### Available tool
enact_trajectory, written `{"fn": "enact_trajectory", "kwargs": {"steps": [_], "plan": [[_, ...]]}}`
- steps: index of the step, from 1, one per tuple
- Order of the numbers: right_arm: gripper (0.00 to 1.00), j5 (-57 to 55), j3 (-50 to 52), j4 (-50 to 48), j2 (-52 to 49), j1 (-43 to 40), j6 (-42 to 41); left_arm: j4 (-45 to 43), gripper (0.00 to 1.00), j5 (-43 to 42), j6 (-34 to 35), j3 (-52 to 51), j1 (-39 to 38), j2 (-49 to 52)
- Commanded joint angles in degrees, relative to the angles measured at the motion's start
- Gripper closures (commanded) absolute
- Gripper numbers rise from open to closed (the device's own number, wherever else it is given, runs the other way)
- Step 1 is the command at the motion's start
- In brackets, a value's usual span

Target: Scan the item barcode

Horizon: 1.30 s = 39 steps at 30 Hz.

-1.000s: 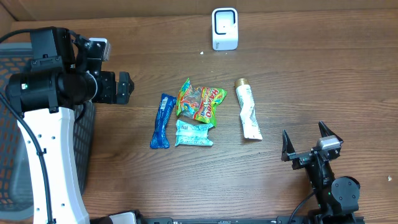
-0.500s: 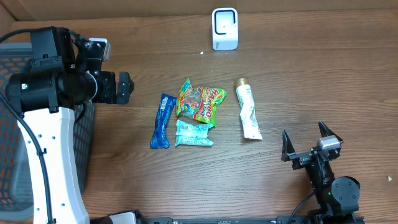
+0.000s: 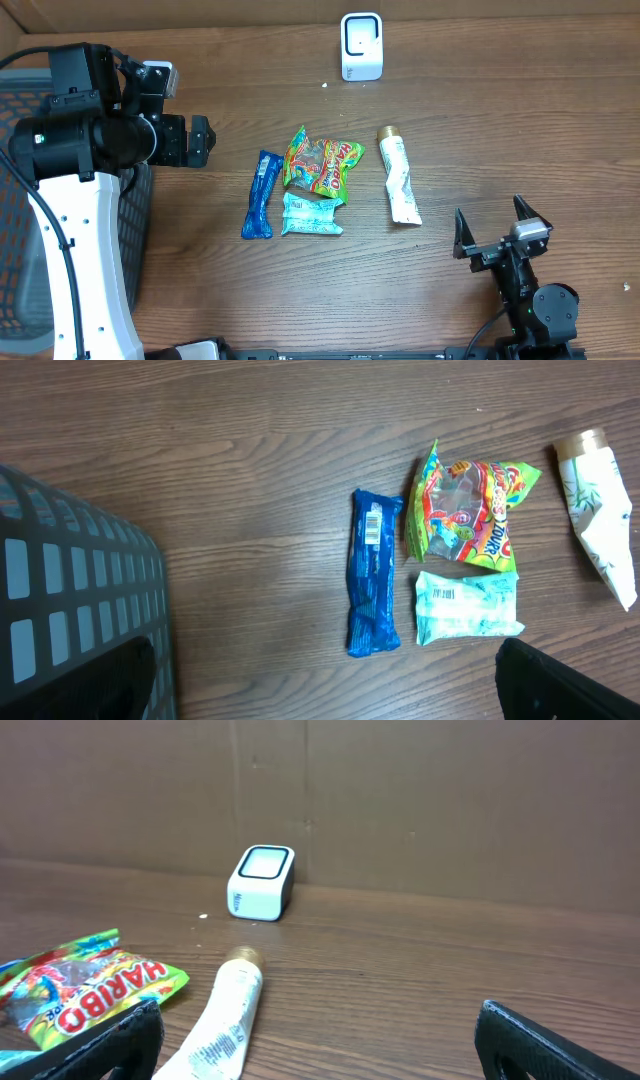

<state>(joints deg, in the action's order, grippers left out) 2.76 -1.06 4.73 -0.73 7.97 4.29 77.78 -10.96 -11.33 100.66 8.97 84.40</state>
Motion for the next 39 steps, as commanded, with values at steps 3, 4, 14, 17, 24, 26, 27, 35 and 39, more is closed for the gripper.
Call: {"fn": "enact_trajectory", "kwargs": {"steps": [3,4,14,17,24,26,27,35,39], "plan": [[0.0,0.74,0.59,-1.29,0.57,0.37,0.02,-0.04,0.0,-0.48,-0.26,0.37,0.0,-0.07],[0.0,1.4,0.57,-1.64,0.57,0.37,-0.02,-0.04,0.0,-0.48,-0.26,0.37,0.0,-0.07],[0.0,10.29,-5.18,0.52,-0.26,0.37,-3.45,-0.07,0.0,-0.48,-0.26,0.37,0.0,-0.07],[0.0,12.28,-9.73,3.85,-3.04,0.37,-3.45,-0.04,0.0,-0.48,-0.26,0.37,0.0,-0.07],[0.0,13.88,-27.17,11.96,-17.4,0.31,-3.45,-0.04,0.0,-0.48,-0.26,0.37,0.0,-0.07],[0.0,14.58,-33.97,16.31,-23.61,0.26,-3.43,-0.04,0.0,-0.48,-0.26,0.37,0.0,-0.07],[0.0,15.02,-36.54,18.14,-26.25,0.26,-3.43,-0.04,0.0,-0.48,-0.26,0.37,0.0,-0.07],[0.0,18.18,-59.67,35.98,-53.59,-0.79,-3.39,-0.07,0.0,-0.48,-0.26,0.37,0.0,-0.07],[0.0,18.86,-69.29,43.01,-66.1,-2.23,-3.45,-0.04,0.0,-0.48,-0.26,0.37,0.0,-0.07]]}}
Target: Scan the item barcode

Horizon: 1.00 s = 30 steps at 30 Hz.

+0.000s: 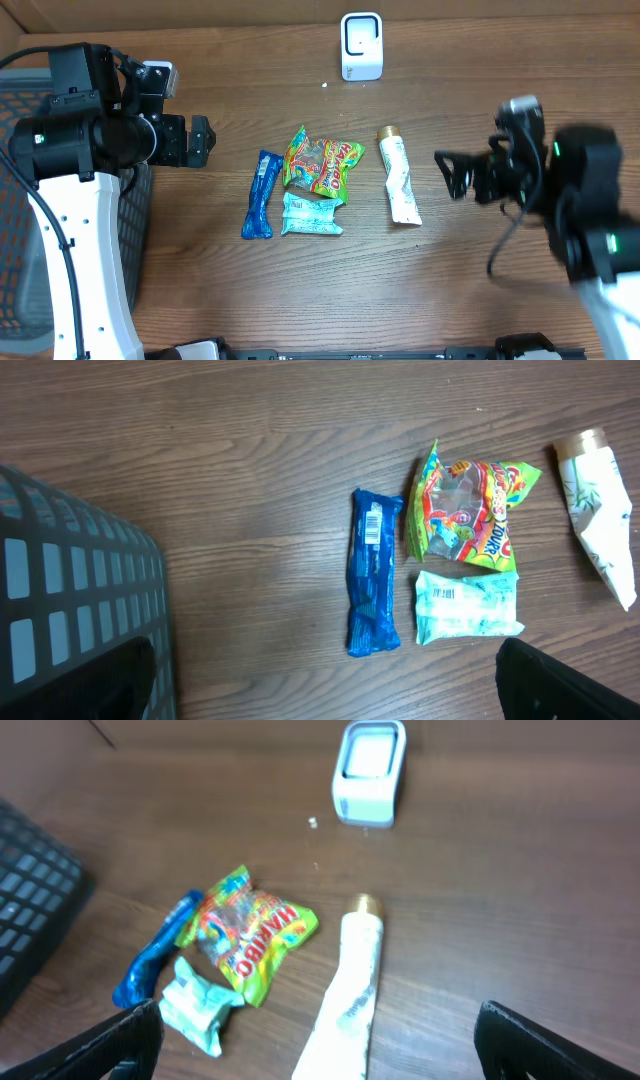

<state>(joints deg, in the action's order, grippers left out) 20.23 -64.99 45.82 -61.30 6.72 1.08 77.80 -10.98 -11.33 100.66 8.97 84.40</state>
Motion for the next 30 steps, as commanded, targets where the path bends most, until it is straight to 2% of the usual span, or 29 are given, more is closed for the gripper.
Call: {"fn": "enact_trajectory", "kwargs": {"steps": [1,5,6,8,12,14,16,30], "plan": [[0.0,1.84,-6.97,3.1,-8.07,-1.03,-0.26,-0.07,0.0,-0.46,-0.26,0.37,0.0,-0.07],[0.0,2.08,-8.55,2.05,-15.47,-1.03,-0.17,-0.07,0.0,-0.46,-0.26,0.37,0.0,-0.07],[0.05,1.03,-8.5,1.29,-17.25,-1.03,-0.24,-0.07,0.0,-0.46,-0.26,0.37,0.0,-0.07],[0.23,-1.14,-8.5,0.81,-22.47,-1.03,-3.1,-0.07,0.0,-0.46,-0.26,0.37,0.0,-0.07],[0.71,-1.07,-8.48,0.98,-29.44,-1.01,-6.34,-0.09,0.0,-0.46,-0.26,0.37,0.0,-0.07],[0.85,-0.87,-8.48,0.68,-32.04,-1.01,-7.28,-0.09,0.0,-0.46,-0.26,0.37,0.0,-0.07],[0.94,-0.87,-8.48,0.26,-33.75,-1.01,-7.26,-0.07,0.0,-0.46,-0.26,0.37,0.0,-0.07],[0.96,1.05,-8.46,-3.45,-41.7,3.58,-7.13,-0.07,0.0,-0.46,-0.26,0.37,0.0,-0.07]]}}
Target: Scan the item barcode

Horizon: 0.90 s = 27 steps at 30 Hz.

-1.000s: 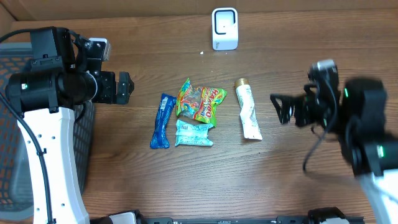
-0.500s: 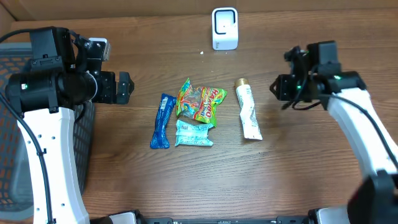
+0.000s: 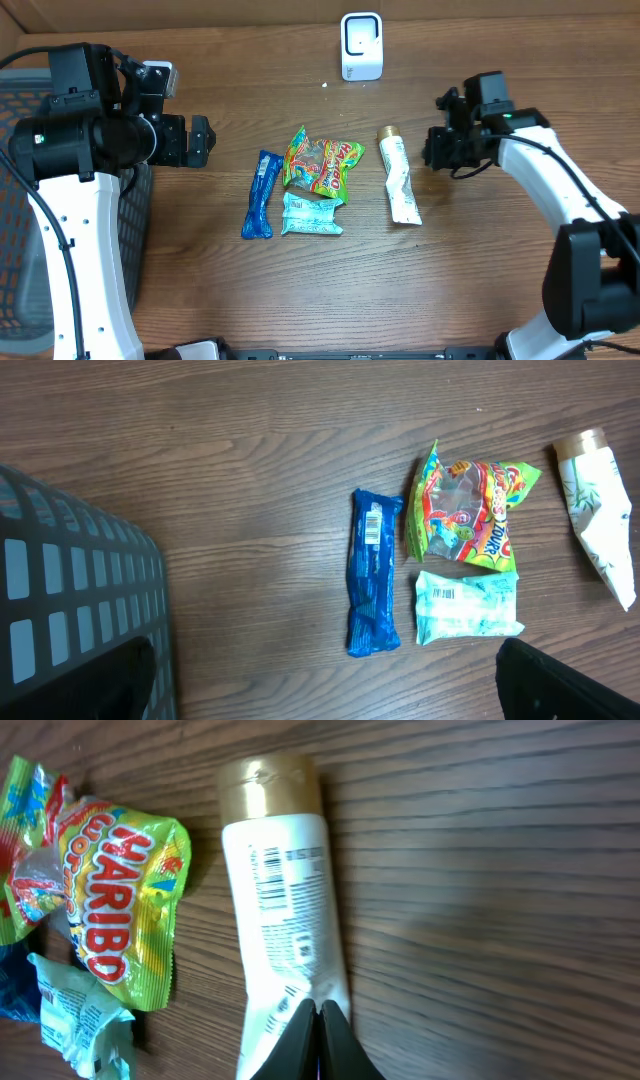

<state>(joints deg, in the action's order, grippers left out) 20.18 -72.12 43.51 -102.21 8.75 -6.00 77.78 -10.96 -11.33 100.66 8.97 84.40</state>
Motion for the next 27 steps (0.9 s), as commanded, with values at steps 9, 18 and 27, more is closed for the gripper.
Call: {"fn": "enact_trajectory", "kwargs": {"steps": [9,18,27], "plan": [[0.96,0.2,-1.22,-6.23,-1.57,4.09,-0.26,-0.04,0.0,-0.48,-0.26,0.37,0.0,-0.07],[0.96,-4.13,-0.59,-6.23,-4.57,6.36,-1.53,-0.04,0.0,-0.48,-0.26,0.37,0.0,-0.07],[0.96,-4.22,-0.59,-6.6,-11.61,9.27,-1.09,-0.04,0.0,-0.48,-0.26,0.37,0.0,-0.07]]}}
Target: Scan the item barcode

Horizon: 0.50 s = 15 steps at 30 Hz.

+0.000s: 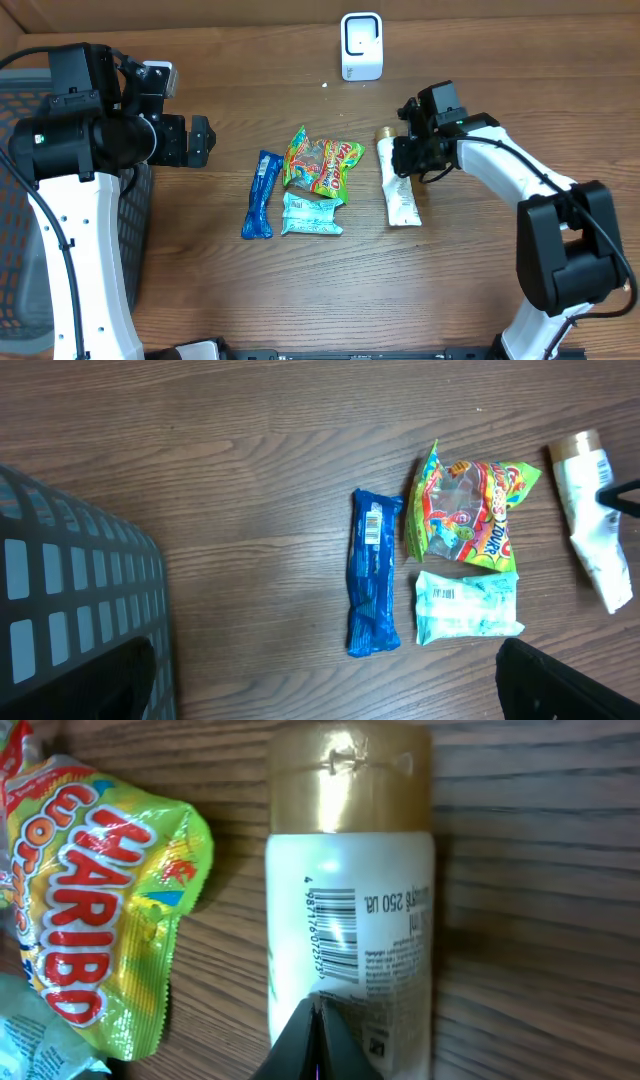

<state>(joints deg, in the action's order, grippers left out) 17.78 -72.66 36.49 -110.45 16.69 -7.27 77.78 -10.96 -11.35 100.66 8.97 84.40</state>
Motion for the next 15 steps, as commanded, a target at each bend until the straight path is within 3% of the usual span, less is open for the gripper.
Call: {"fn": "enact_trajectory", "kwargs": {"steps": [1,8,10,15], "plan": [[0.96,-2.47,-0.04,0.79,-3.85,1.73,0.17,-0.04,0.0,-0.48,-0.24,0.37,0.0,-0.07],[0.94,-1.73,-1.05,3.54,-3.8,1.88,0.15,-0.04,0.0,-0.48,-0.24,0.37,0.0,-0.07],[0.8,2.45,-4.13,6.27,-2.69,1.62,0.17,-0.04,0.0,-0.48,-0.24,0.37,0.0,-0.07],[0.65,10.49,-11.98,9.38,2.38,0.79,0.17,-0.04,0.0,-0.48,-0.24,0.37,0.0,-0.07]]}}
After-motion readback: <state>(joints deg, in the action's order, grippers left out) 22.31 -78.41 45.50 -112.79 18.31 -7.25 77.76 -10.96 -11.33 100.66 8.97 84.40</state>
